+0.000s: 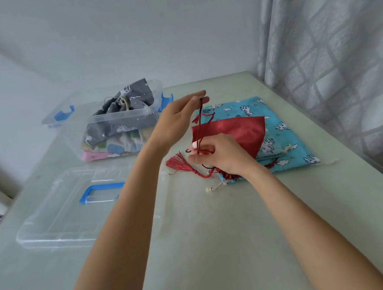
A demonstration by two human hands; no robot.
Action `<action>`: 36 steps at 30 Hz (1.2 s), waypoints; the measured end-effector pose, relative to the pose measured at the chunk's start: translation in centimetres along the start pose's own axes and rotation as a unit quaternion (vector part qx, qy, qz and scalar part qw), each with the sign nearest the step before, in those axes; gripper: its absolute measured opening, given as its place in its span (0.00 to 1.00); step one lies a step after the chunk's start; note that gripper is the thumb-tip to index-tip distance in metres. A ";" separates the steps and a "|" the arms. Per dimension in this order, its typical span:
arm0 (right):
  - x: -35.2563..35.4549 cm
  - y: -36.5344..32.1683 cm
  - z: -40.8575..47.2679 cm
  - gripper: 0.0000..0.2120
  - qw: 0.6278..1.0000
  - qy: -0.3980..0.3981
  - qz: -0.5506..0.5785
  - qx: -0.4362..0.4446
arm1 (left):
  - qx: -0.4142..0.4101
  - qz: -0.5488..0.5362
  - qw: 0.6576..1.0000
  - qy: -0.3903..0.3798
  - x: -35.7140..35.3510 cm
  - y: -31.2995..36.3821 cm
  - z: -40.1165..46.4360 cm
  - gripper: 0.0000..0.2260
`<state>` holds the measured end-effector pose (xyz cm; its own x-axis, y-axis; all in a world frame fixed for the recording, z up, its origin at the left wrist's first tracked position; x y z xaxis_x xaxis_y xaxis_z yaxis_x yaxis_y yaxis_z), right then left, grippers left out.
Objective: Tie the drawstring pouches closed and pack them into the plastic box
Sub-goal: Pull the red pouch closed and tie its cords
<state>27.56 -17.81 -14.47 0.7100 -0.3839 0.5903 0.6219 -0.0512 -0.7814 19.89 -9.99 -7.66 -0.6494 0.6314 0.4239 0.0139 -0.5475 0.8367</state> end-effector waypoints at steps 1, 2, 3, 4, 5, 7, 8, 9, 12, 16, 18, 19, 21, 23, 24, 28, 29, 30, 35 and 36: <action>-0.1 -0.3 0.0 0.13 1.000 -0.005 -0.002 0.003 | 0.002 0.009 1.000 -0.007 0.1 0.0 0.1 0.16; -0.1 -0.5 0.0 0.11 1.000 -0.008 -0.003 0.004 | 0.003 0.020 1.000 -0.013 0.2 0.0 0.1 0.16; 0.0 -0.7 0.1 0.09 1.000 -0.009 0.005 0.000 | 0.003 0.032 0.999 -0.018 0.3 -0.1 0.2 0.16; 0.2 -0.7 0.1 0.09 0.999 -0.010 0.030 -0.014 | 0.004 0.046 0.999 -0.019 0.4 -0.3 0.3 0.16; 0.5 -0.5 0.1 0.08 0.997 -0.011 0.070 -0.036 | 0.006 0.060 0.998 -0.014 0.6 -0.6 0.4 0.16; 1.6 -0.3 0.1 0.06 0.986 -0.005 0.152 -0.072 | 0.014 0.082 0.996 0.007 0.7 -1.5 0.2 0.16; 2.1 -0.1 0.1 0.06 0.981 -0.001 0.173 -0.084 | 0.021 0.082 0.996 0.013 0.6 -2.0 -0.1 0.15; 2.6 0.1 0.1 0.07 0.979 0.001 0.184 -0.092 | 0.030 0.071 0.997 0.010 0.3 -2.6 -0.4 0.13; 3.6 0.5 0.1 0.07 0.978 -0.002 0.182 -0.103 | 0.060 0.003 0.998 -0.037 -1.2 -3.9 -1.8 0.11; 4.0 1.4 0.0 0.05 0.982 0.008 0.161 -0.100 | 0.059 0.032 0.996 -0.056 -2.4 -5.6 -3.1 0.10; 4.4 1.9 -0.1 0.03 0.980 0.023 0.175 -0.094 | 0.048 0.016 0.998 -0.026 -2.5 -6.0 -3.5 0.04; 4.6 2.1 -0.1 0.03 0.977 0.032 0.191 -0.093 | 0.048 -0.018 0.999 -0.005 -2.4 -6.1 -3.7 0.02; 4.9 2.7 -0.3 0.03 0.967 0.038 0.232 -0.098 | 0.057 -0.098 0.993 0.035 -2.0 -6.0 -4.1 0.04; 4.9 3.3 -0.4 0.04 0.955 0.032 0.277 -0.100 | 0.058 -0.136 0.988 0.044 -1.8 -5.4 -4.4 0.06; 5.0 3.4 -0.4 0.05 0.949 0.027 0.298 -0.099 | 0.055 -0.135 0.989 0.035 -1.8 -5.2 -4.6 0.08; 5.6 3.0 -0.7 0.06 0.923 0.011 0.374 -0.085 | 0.047 -0.105 0.988 -0.099 -2.2 -3.4 -5.4 0.23; 5.7 2.9 -0.8 0.06 0.923 0.005 0.377 -0.076 | 0.056 -0.088 0.985 -0.136 -2.5 -3.3 -5.6 0.27; 5.9 2.8 -1.0 0.06 0.928 -0.002 0.366 -0.064 | 0.078 -0.073 0.984 -0.145 -2.8 -3.6 -5.6 0.31; 5.9 2.0 -2.1 0.13 0.968 -0.048 0.244 -0.015 | 0.048 0.019 0.997 0.055 -3.5 -5.2 -5.0 0.10; 5.8 1.9 -2.2 0.14 0.969 -0.052 0.241 -0.013 | 0.012 0.041 0.998 0.056 -3.9 -5.2 -4.9 0.05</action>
<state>32.09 -22.16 -12.99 0.9462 -0.2741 0.1719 0.2026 0.0877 -0.9753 18.57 -12.31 -15.35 -0.7261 0.5191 0.4509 0.0881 -0.5802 0.8097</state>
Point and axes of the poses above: each hand's wrist, its own z-axis towards the middle knuckle, its own x-axis out of the back of the hand, y = z × x, the point moved 4 cm from there along z, towards the middle knuckle, and after that the axes turned 5 degrees about -x, right-handed, at the moved point
